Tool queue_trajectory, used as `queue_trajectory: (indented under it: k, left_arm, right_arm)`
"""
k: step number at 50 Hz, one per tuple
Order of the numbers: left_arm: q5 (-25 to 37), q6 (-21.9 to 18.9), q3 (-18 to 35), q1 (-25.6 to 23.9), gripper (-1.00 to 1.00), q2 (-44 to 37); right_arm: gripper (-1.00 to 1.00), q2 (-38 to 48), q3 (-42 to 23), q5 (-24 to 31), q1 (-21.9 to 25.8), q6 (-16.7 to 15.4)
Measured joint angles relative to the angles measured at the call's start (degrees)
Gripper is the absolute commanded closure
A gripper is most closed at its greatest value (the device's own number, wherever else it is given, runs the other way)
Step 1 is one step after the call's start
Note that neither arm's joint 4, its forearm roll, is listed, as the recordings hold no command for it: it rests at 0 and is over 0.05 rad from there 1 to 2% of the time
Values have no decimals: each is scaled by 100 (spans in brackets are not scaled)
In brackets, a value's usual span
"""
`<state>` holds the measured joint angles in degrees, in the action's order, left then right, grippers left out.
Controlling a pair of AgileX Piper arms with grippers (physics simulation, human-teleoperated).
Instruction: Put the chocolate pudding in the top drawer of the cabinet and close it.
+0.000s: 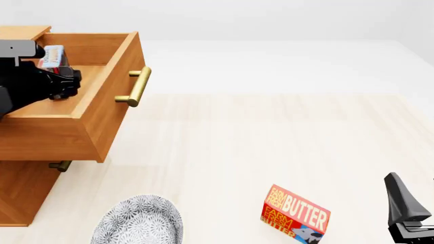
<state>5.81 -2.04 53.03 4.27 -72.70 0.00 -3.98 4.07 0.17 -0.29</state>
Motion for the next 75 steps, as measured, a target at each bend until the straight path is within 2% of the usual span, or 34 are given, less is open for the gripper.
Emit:
queue_trajectory:
  k: [44, 62, 75]
  left_arm:
    - [673, 0, -260, -121, -100, 1261]
    - [1180, -116, -103, -283, -100, 1861]
    - [1599, -68, 239, -694, -100, 2074]
  right_arm:
    - [-100, 0, 0, 0, 0, 0]
    - [-100, 0, 0, 0, 0, 0]
    - [-100, 0, 0, 0, 0, 0]
